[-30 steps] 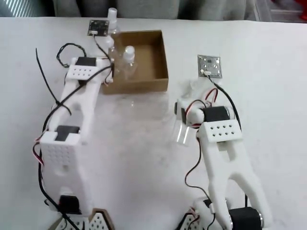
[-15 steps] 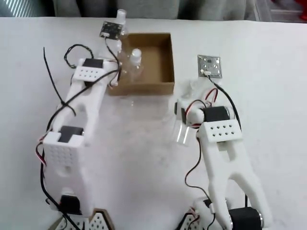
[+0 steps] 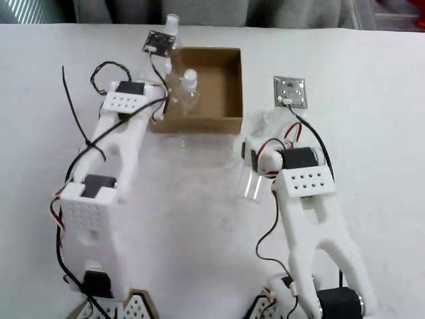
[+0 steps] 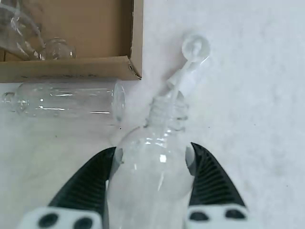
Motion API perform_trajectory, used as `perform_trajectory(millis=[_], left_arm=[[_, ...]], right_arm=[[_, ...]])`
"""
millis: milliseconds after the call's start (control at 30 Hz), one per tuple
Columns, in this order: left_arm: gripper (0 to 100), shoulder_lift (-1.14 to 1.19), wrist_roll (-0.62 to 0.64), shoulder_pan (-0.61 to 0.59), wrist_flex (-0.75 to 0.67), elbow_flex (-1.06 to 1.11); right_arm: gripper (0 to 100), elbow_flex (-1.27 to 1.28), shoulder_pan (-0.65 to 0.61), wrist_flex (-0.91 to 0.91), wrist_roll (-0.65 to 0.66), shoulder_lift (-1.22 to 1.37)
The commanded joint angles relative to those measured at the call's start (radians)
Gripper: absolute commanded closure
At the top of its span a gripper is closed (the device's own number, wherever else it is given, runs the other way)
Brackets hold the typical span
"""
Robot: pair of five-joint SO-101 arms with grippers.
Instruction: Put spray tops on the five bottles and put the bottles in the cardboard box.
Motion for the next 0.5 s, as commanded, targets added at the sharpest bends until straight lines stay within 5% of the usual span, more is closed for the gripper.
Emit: perform_trajectory(millis=[0, 300, 467], left_arm=[[98, -0.024, -0.014, 0.044, 0.000, 0.005], [97, -0.025, -0.002, 0.041, -0.005, -0.009], [85, -0.025, 0.046, 0.035, 0.038, -0.031]], right_arm=[[98.1, -0.005, 0.015, -0.018, 0.014, -0.045], [98.1, -0.005, 0.015, -0.018, 0.014, -0.045], [98.1, -0.005, 0.015, -0.018, 0.014, -0.045]])
